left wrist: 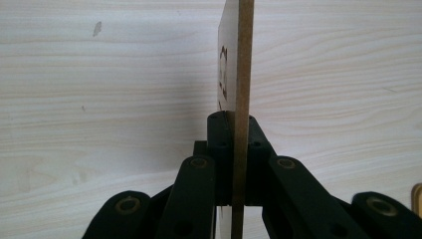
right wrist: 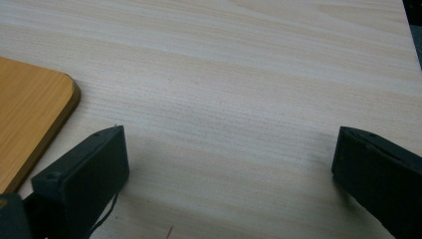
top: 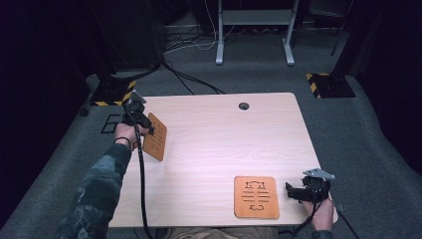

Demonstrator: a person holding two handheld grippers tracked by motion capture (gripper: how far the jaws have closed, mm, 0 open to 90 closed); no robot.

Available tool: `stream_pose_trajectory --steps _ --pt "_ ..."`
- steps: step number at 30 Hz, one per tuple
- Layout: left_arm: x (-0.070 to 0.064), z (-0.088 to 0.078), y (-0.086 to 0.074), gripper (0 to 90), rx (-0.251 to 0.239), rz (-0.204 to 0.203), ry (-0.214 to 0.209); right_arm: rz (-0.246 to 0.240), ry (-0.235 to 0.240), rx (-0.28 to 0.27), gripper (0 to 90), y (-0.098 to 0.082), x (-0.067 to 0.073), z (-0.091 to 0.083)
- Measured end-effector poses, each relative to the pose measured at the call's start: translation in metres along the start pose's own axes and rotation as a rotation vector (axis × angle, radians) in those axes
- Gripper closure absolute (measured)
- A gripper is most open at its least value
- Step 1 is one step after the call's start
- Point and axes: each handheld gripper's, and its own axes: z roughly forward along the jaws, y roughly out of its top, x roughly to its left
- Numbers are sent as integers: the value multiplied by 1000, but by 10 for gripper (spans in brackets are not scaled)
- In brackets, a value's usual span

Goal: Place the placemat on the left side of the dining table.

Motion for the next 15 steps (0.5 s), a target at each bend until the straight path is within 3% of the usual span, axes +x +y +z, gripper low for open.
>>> stream_pose_trajectory --steps 15 --pt "9 15 6 861 50 -11 26 1 -3 2 2 0 0 0"
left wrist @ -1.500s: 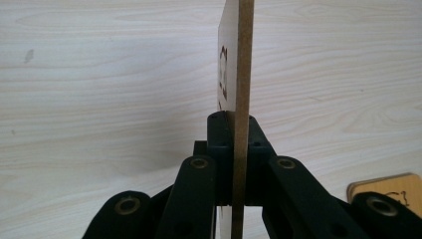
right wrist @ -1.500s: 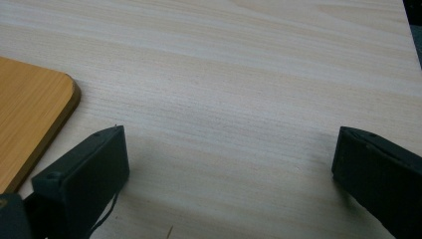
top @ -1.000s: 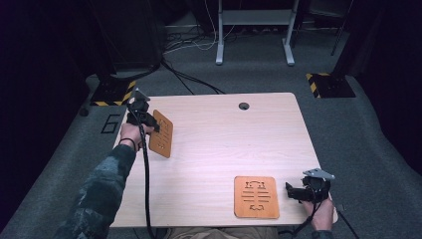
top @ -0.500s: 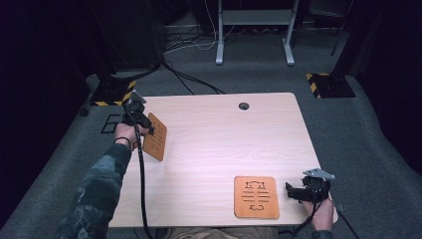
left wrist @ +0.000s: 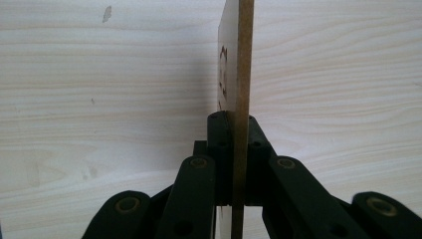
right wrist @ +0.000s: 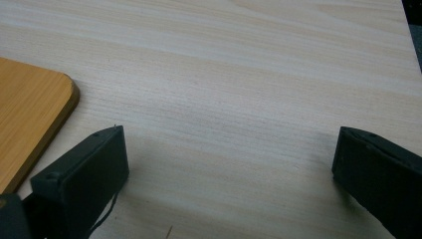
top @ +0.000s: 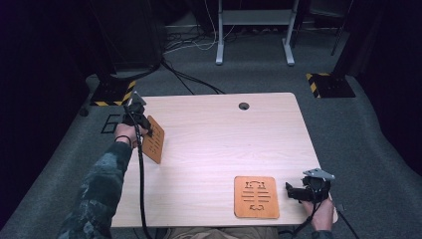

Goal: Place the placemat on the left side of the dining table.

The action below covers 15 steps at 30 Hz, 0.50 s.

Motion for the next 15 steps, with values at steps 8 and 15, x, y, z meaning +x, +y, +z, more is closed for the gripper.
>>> stream_pose_trajectory --steps 8,15 --pt "3 5 2 855 -6 -3 19 0 -1 0 2 0 0 0" --pt "2 9 2 851 -21 6 52 1 -1 0 2 0 0 0"
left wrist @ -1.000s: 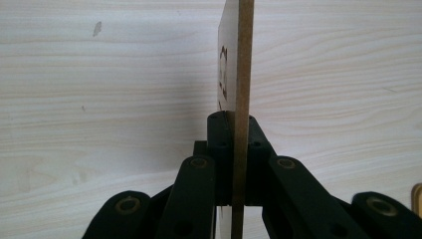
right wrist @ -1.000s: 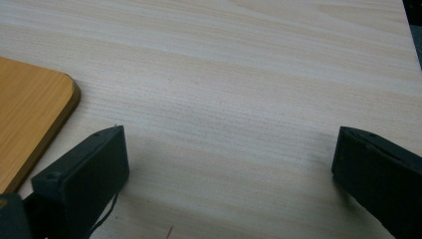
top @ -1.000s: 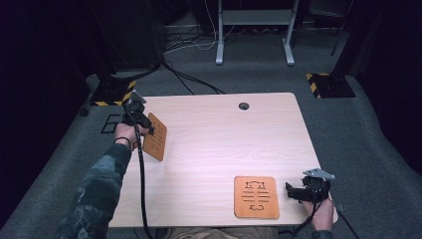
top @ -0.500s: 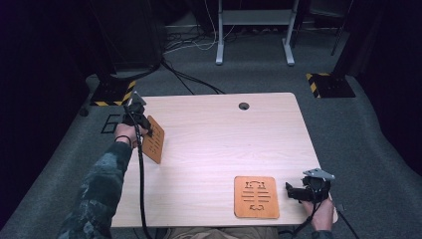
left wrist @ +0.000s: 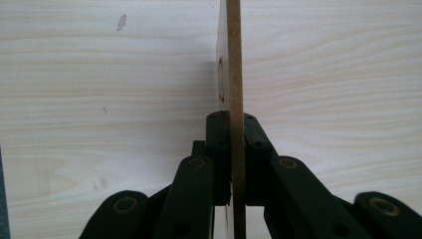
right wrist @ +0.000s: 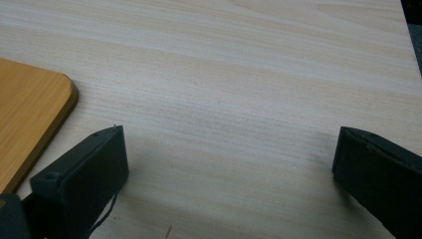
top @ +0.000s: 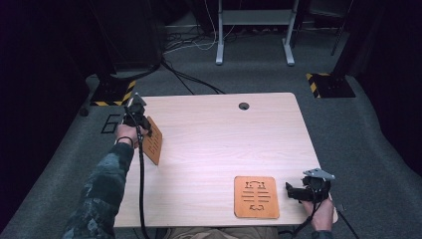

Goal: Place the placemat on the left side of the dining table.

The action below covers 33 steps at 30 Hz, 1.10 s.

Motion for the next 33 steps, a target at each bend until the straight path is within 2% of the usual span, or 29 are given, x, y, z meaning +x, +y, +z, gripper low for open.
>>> stream_pose_trajectory --steps 5,13,17,23,33 --pt "0 4 0 853 -29 -13 3 0 0 0 2 0 0 0" --pt "9 6 -1 839 -54 -30 2 1 0 0 2 0 0 0" --pt "12 7 -2 825 -63 -28 18 -2 0 1 3 0 0 0" --pt "17 12 -5 750 -61 -18 78 0 -1 0 2 0 0 0" --pt "25 18 -8 676 -60 -37 97 -1 -1 0 2 0 0 0"
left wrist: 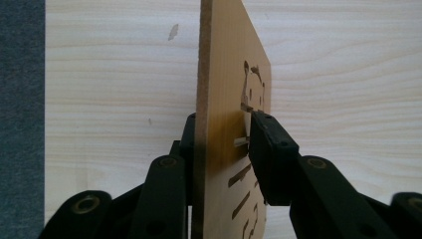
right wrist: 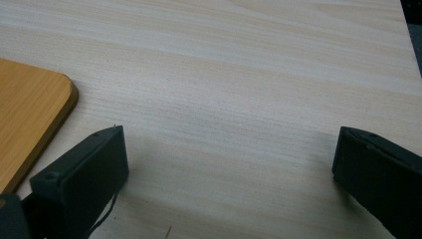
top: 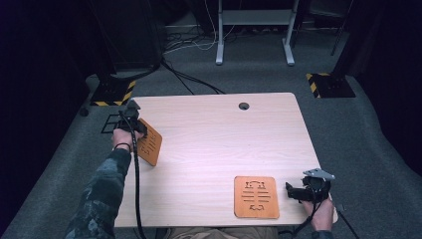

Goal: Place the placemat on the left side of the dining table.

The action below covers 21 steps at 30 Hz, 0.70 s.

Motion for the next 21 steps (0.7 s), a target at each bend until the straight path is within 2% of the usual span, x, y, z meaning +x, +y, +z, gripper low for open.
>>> stream_pose_trajectory --steps 4,6,7,16,21 --pt "0 4 -2 631 -14 0 5 -1 0 0 3 0 0 0" --pt "1 5 -3 626 -4 10 2 0 0 0 2 0 0 0" --pt "2 6 -3 619 -14 6 -1 -1 0 1 2 0 0 0" --pt "5 8 -5 592 -7 5 6 -1 -1 1 3 0 0 0" --pt "10 11 -7 576 -12 -2 -14 1 -1 1 2 0 0 0"
